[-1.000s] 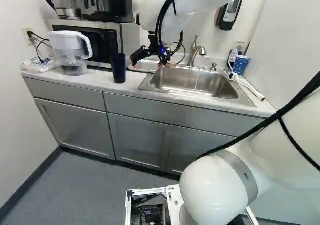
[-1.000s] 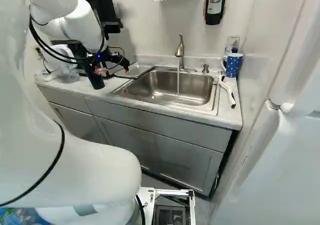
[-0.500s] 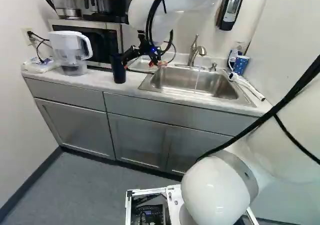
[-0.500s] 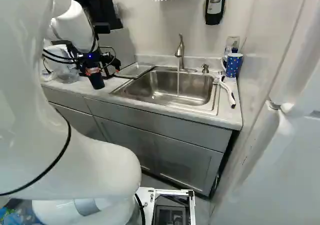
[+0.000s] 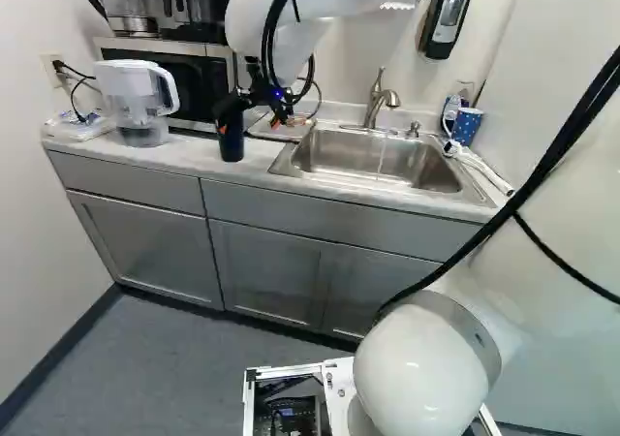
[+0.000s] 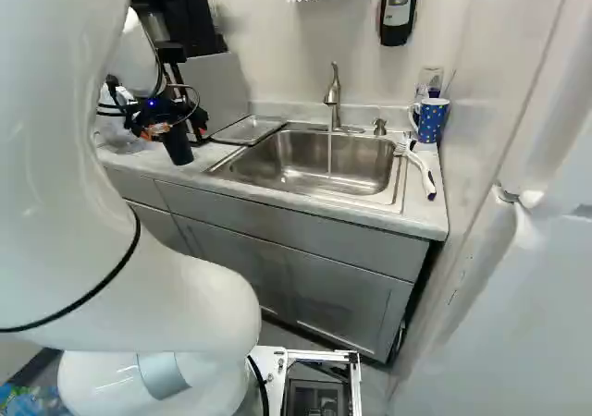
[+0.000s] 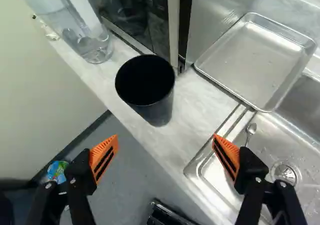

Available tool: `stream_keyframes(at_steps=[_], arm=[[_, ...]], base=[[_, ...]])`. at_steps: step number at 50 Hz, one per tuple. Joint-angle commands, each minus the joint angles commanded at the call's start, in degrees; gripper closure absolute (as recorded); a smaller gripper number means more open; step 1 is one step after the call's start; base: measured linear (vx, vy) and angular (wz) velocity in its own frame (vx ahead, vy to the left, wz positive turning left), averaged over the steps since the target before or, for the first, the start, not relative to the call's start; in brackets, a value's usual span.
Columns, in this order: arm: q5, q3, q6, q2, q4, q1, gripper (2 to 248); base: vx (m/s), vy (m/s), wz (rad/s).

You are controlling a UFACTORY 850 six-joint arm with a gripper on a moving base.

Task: Rinse the cup and place it in the tray

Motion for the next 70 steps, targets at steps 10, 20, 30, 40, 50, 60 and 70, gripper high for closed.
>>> stream_keyframes(at_steps=[10,20,30,40,50,60,70], arm=[[0.0,-1.0,0.0,-1.1,0.0,1.2,3],[0.0,-1.0,0.0,-1.1,0.0,1.2,3],[0.0,-1.0,0.0,-1.1,0.0,1.2,3],[0.7,-0.9,0.0,-1.4,0.0,1.2,3],[2.5,-0.4,0.0,-2.2,0.0,1.3,3],[4.7,0.2,0.0,-3.0,0.0,1.4,3],[7.4,1.0,0.0,-3.7,0.0,1.6,3]], base=[[0.0,0.0,0.0],[0.0,0.0,0.0],[0.0,0.0,0.0],[0.0,0.0,0.0],[0.0,0.0,0.0],[0.0,0.0,0.0],[0.0,0.0,0.0]])
